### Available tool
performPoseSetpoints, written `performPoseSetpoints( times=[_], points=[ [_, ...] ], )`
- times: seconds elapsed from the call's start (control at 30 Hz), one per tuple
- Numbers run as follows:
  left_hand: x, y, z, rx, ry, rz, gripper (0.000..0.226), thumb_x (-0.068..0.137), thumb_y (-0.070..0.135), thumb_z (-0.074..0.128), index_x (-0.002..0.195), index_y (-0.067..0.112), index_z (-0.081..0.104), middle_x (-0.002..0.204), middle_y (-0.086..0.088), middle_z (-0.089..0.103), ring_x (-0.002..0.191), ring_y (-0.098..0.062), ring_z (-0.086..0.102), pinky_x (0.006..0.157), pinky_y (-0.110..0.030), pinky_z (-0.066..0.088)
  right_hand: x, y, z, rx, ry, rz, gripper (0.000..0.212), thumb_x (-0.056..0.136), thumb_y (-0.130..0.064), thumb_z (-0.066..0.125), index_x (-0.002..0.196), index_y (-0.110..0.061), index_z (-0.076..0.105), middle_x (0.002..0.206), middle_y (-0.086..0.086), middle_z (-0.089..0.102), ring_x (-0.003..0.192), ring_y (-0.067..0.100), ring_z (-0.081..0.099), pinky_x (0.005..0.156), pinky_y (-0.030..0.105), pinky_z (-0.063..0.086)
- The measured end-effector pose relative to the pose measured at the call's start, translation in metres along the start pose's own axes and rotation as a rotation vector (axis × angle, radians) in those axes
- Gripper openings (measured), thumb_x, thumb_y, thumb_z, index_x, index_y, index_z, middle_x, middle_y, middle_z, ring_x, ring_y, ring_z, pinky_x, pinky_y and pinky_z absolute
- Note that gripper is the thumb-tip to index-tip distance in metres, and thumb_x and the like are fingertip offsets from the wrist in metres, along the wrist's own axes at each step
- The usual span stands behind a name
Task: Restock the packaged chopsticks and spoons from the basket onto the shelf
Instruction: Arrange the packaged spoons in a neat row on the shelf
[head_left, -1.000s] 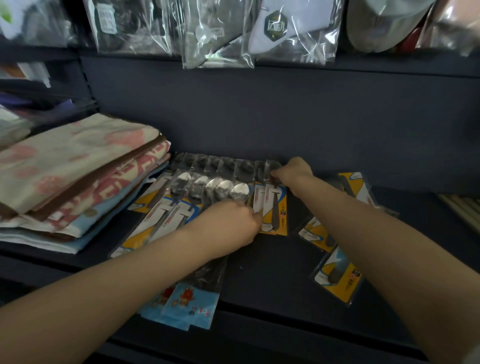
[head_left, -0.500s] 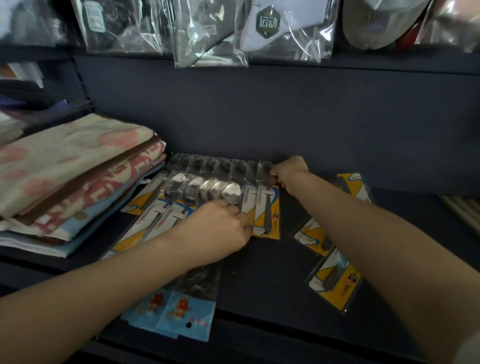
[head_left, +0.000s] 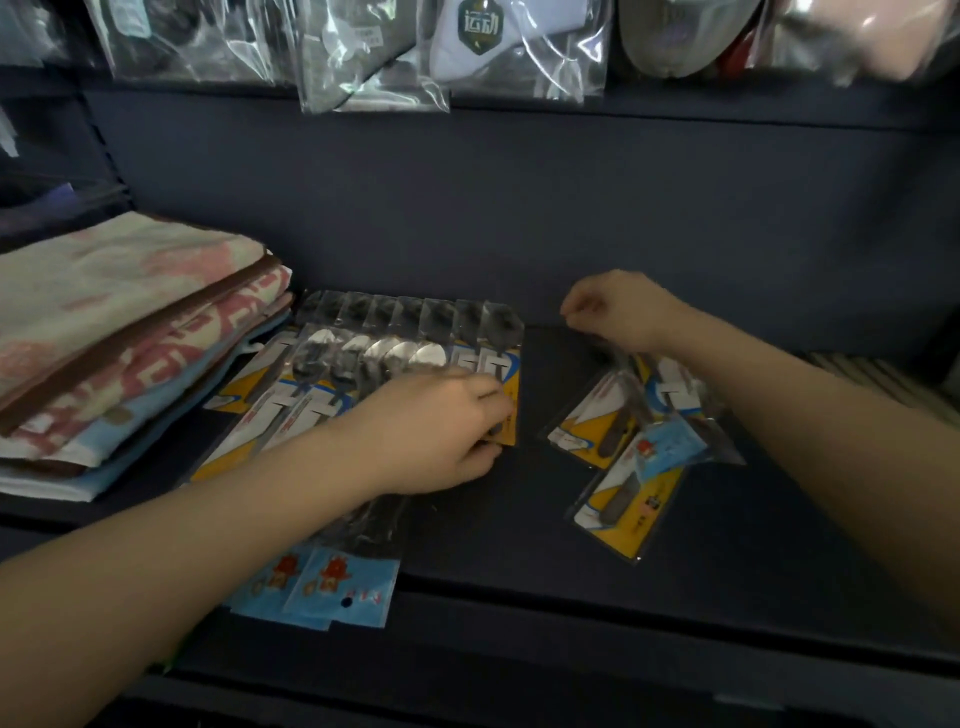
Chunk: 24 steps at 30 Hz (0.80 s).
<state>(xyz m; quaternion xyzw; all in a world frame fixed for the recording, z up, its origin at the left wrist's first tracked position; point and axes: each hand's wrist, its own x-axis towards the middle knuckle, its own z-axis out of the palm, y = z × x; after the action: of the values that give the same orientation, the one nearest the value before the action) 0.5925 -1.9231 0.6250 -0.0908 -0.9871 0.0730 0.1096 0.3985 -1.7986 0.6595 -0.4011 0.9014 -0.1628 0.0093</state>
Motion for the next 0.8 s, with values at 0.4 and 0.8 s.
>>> performPoseSetpoints(
  times=[0.4, 0.8],
  points=[
    [0.032, 0.047, -0.012, -0.175, 0.007, -0.097, 0.035, 0.090, 0.040, 0.044, 0.122, 0.026, 0.052, 0.120, 0.005, 0.057, 0.103, -0.017, 0.058, 0.082, -0.037, 0.051, -0.034, 0.043, 0.014, 0.119, 0.058, 0.441, 0.073, 0.075, -0.029, 0.074, 0.129, 0.002, 0.037, 0.132, 0.023, 0.041, 0.122, 0.037, 0.046, 0.097, 0.040, 0.043],
    [0.033, 0.070, -0.021, -0.498, 0.357, -0.273, 0.044, 0.088, 0.030, 0.050, 0.131, 0.021, 0.045, 0.129, 0.002, 0.052, 0.104, -0.008, 0.055, 0.088, -0.022, 0.045, -0.066, 0.038, -0.042, 0.955, 0.185, 0.058, 0.024, 0.088, -0.006, 0.058, 0.066, -0.014, 0.057, 0.061, 0.006, 0.050, 0.052, 0.014, 0.043, 0.051, 0.027, 0.034]
  ],
)
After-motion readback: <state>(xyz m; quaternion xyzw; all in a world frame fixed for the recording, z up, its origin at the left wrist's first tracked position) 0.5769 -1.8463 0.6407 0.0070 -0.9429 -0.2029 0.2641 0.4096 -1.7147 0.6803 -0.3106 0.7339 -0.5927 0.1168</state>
